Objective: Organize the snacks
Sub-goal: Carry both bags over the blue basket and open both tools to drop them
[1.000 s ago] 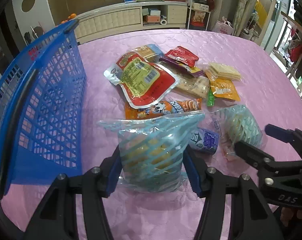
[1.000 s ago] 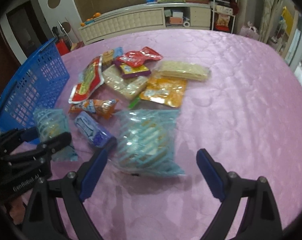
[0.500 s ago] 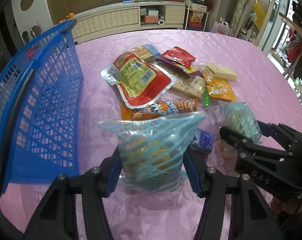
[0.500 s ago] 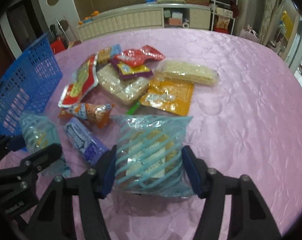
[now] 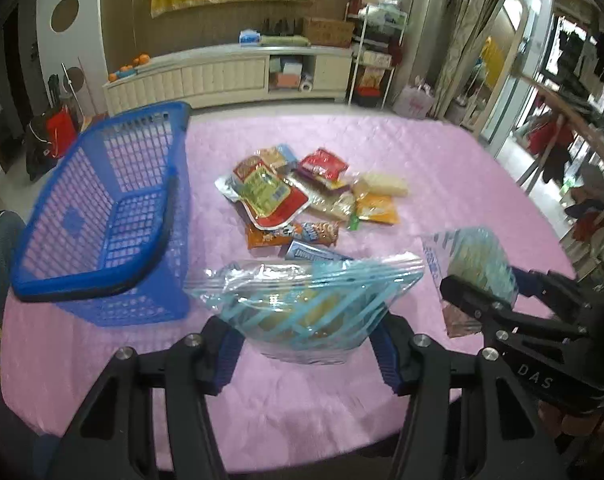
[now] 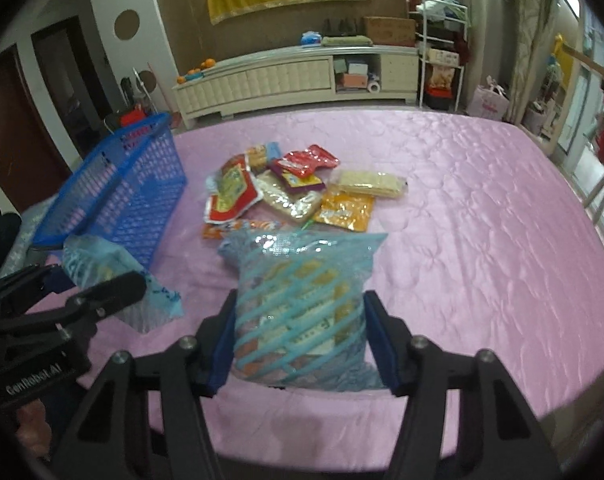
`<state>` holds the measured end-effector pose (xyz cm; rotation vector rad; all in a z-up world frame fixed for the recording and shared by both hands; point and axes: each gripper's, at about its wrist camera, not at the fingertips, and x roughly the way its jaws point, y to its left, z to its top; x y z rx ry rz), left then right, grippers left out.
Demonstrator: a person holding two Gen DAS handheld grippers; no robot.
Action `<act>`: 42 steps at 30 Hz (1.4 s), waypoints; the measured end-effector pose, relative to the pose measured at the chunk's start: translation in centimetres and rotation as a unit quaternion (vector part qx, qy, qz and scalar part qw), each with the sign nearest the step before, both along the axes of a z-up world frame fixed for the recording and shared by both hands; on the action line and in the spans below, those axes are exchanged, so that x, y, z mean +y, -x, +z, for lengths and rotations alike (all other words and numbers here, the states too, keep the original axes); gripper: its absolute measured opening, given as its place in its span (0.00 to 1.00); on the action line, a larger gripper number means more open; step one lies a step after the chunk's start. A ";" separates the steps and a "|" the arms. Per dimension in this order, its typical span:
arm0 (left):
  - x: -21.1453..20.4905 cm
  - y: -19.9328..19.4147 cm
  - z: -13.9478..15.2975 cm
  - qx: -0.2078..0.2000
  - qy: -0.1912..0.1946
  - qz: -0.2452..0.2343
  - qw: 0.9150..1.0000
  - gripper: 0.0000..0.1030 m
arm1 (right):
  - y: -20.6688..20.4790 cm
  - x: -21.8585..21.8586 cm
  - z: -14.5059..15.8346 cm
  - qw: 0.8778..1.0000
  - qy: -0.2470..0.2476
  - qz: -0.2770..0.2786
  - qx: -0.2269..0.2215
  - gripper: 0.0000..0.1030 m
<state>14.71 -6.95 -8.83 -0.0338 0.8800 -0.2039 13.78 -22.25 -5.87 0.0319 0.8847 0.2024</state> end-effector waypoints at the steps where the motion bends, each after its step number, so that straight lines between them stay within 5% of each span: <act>1: 0.2 0.3 0.4 -0.003 0.003 0.000 1.000 0.53 | 0.6 0.1 0.6 1.000 -0.003 -0.001 -0.002 0.61; 13: 6.2 5.3 5.4 -0.066 0.012 0.037 0.997 0.53 | 4.0 5.0 6.1 0.998 -0.015 0.035 -0.045 0.61; 26: 13.5 4.5 7.9 -0.093 -0.002 0.098 0.991 0.53 | 2.8 12.7 9.0 0.989 -0.012 0.120 -0.081 0.61; 42: 17.7 -2.5 4.2 -0.044 0.019 0.121 0.992 0.53 | -4.2 19.6 6.6 0.982 -0.013 0.185 -0.028 0.62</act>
